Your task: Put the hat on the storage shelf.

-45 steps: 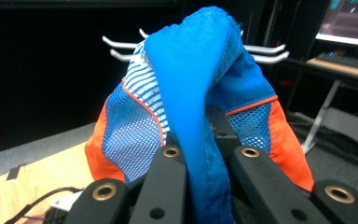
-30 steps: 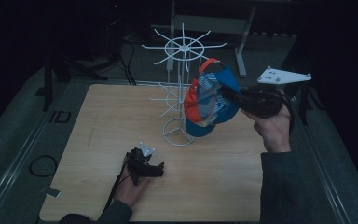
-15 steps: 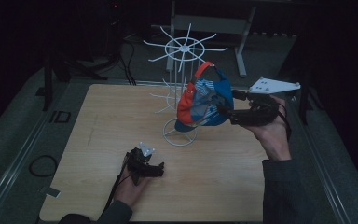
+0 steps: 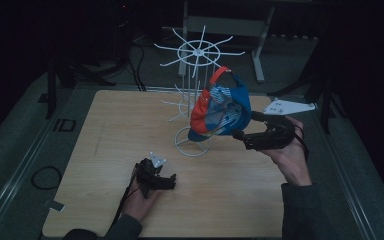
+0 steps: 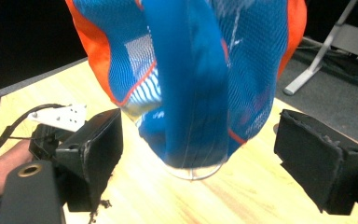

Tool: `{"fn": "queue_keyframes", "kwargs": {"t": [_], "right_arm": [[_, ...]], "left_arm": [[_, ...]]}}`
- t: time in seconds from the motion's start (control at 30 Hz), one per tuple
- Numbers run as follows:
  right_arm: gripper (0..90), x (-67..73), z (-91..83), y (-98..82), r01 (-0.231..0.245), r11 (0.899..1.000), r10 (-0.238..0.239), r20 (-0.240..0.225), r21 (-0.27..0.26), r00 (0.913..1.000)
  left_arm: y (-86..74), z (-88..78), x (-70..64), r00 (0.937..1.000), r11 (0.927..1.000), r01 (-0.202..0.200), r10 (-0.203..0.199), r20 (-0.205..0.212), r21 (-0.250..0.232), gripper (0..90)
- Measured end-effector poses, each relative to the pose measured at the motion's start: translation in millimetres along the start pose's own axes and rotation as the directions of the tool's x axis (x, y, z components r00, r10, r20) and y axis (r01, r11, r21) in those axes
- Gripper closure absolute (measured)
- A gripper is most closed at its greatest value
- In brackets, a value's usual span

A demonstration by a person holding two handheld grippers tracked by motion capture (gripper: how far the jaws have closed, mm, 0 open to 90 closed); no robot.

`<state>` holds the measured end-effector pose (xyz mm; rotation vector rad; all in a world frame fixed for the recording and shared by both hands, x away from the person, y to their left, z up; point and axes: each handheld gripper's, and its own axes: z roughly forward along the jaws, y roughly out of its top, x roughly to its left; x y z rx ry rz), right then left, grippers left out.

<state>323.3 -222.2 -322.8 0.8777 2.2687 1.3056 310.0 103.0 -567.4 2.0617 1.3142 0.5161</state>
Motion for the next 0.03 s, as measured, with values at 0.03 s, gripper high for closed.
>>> {"fn": "queue_keyframes", "kwargs": {"t": [0.03], "right_arm": [[15.3,-0.3,0.2,-1.6,-0.006,1.000,0.006,0.001,-0.001,1.0000]], "left_arm": [[0.0,0.0,0.0,1.0000,1.0000,0.000,0.000,0.000,0.000,2.6]]}}
